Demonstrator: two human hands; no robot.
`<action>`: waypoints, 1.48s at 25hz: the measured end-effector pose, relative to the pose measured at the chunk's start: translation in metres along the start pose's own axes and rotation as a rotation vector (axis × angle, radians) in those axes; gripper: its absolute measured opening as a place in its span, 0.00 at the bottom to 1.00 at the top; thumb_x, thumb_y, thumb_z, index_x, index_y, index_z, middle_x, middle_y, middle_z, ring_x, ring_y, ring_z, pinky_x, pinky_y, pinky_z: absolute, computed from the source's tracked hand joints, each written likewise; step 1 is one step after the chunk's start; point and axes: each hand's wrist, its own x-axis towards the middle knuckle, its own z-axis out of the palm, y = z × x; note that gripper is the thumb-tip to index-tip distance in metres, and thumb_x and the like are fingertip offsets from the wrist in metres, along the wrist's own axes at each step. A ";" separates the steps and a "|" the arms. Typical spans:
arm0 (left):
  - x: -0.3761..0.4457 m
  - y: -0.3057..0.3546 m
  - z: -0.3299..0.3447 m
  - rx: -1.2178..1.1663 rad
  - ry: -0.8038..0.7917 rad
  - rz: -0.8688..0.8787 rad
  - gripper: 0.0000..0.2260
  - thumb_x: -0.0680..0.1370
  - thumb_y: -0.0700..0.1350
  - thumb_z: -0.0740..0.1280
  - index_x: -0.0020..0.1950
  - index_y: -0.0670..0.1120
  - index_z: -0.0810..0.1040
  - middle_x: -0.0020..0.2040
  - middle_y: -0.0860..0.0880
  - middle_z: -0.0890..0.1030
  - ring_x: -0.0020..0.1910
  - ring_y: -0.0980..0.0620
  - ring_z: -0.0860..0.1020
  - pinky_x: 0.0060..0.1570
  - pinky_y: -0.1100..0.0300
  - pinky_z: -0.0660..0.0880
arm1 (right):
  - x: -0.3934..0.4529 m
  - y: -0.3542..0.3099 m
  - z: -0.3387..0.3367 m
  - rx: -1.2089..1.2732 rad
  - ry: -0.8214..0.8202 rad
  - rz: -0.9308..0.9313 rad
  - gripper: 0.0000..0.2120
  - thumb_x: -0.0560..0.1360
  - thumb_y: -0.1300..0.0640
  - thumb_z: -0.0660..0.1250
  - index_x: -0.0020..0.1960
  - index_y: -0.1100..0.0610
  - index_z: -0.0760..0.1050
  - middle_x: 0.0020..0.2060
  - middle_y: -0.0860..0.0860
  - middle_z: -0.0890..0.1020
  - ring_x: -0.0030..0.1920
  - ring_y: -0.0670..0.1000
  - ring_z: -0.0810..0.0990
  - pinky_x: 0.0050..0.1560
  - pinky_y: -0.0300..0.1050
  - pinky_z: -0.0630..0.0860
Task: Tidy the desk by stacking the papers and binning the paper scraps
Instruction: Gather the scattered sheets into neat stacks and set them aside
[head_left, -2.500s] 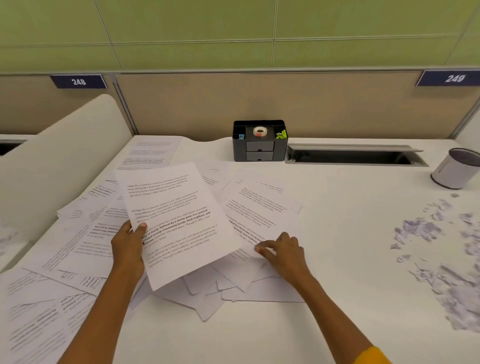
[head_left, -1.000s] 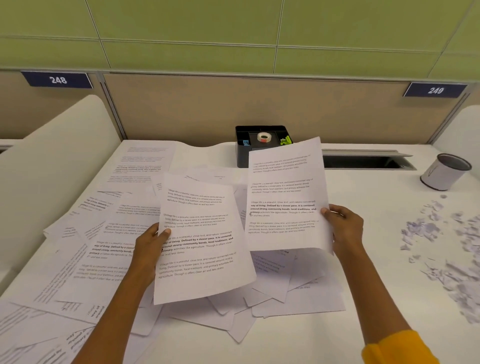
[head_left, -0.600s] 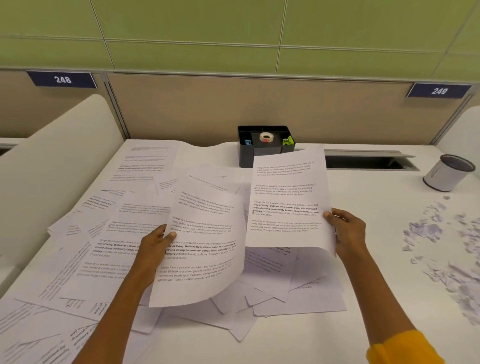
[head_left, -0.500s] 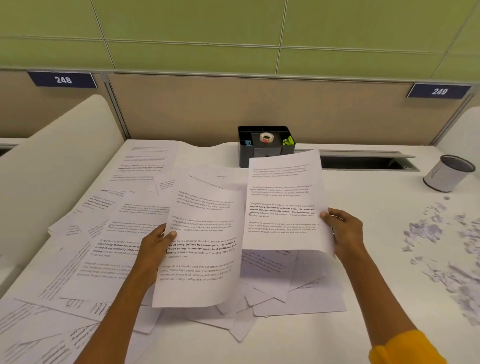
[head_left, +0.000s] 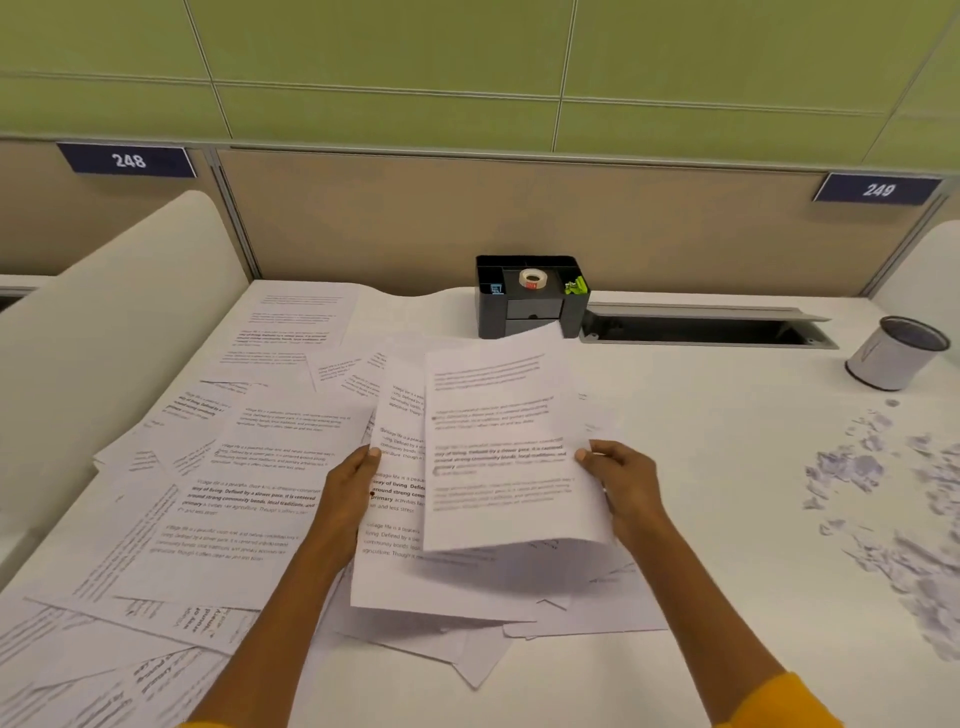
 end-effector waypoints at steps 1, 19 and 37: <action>0.000 -0.001 0.003 -0.002 0.007 -0.010 0.09 0.81 0.46 0.59 0.53 0.49 0.78 0.50 0.45 0.83 0.49 0.45 0.81 0.50 0.48 0.78 | -0.003 0.008 0.006 -0.026 -0.022 0.004 0.09 0.68 0.62 0.74 0.48 0.60 0.80 0.46 0.57 0.84 0.47 0.59 0.83 0.53 0.56 0.79; 0.017 -0.006 -0.037 -0.161 0.270 -0.041 0.12 0.76 0.37 0.67 0.59 0.47 0.76 0.56 0.44 0.80 0.54 0.43 0.78 0.56 0.43 0.74 | -0.034 0.021 0.030 -1.312 0.159 -0.092 0.40 0.70 0.37 0.68 0.71 0.56 0.55 0.63 0.58 0.68 0.62 0.59 0.69 0.59 0.54 0.68; 0.008 -0.013 -0.044 0.015 0.063 -0.008 0.15 0.76 0.37 0.67 0.63 0.44 0.75 0.55 0.45 0.80 0.50 0.45 0.79 0.52 0.50 0.76 | -0.002 -0.030 -0.017 -0.377 0.283 -0.204 0.09 0.74 0.63 0.68 0.54 0.63 0.79 0.44 0.55 0.80 0.42 0.54 0.77 0.45 0.42 0.70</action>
